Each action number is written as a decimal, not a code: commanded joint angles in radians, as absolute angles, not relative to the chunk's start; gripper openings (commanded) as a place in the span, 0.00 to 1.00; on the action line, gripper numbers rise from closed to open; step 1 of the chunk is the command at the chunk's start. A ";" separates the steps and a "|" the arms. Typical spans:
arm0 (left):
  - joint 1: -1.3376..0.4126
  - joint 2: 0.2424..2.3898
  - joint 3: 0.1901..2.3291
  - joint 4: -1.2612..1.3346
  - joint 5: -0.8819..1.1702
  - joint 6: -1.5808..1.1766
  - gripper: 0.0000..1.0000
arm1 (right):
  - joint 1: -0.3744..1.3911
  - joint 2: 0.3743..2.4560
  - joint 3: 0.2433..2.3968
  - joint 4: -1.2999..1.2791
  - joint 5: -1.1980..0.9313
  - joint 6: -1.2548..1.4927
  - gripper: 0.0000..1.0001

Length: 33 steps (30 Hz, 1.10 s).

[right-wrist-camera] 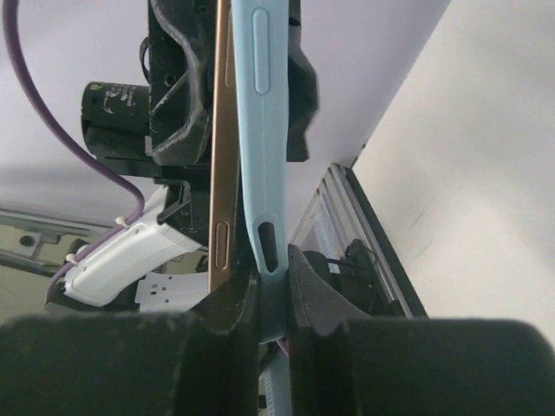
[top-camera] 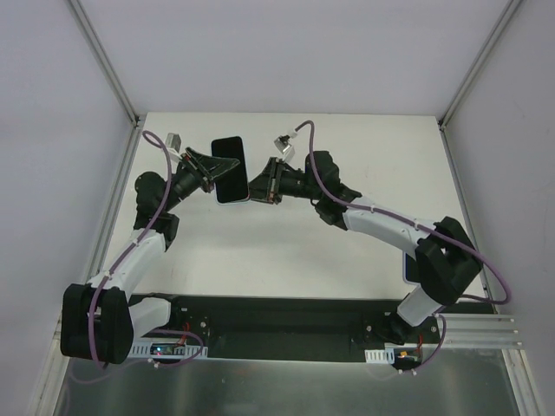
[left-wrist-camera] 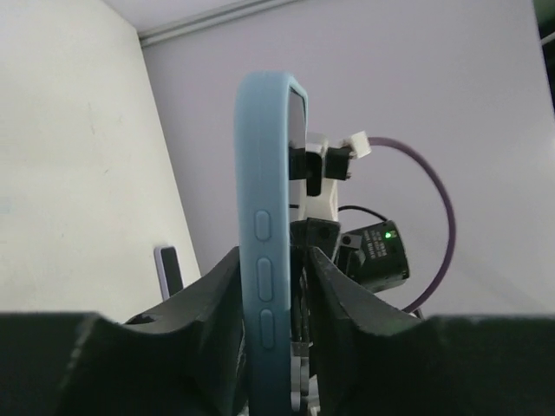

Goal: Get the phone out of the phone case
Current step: Remove the phone case from the phone.

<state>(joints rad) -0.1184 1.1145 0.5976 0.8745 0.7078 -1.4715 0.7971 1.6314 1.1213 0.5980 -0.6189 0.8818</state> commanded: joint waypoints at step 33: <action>-0.412 1.157 0.816 -0.061 0.588 -0.873 0.99 | 0.819 1.493 1.255 -0.572 0.117 0.508 0.01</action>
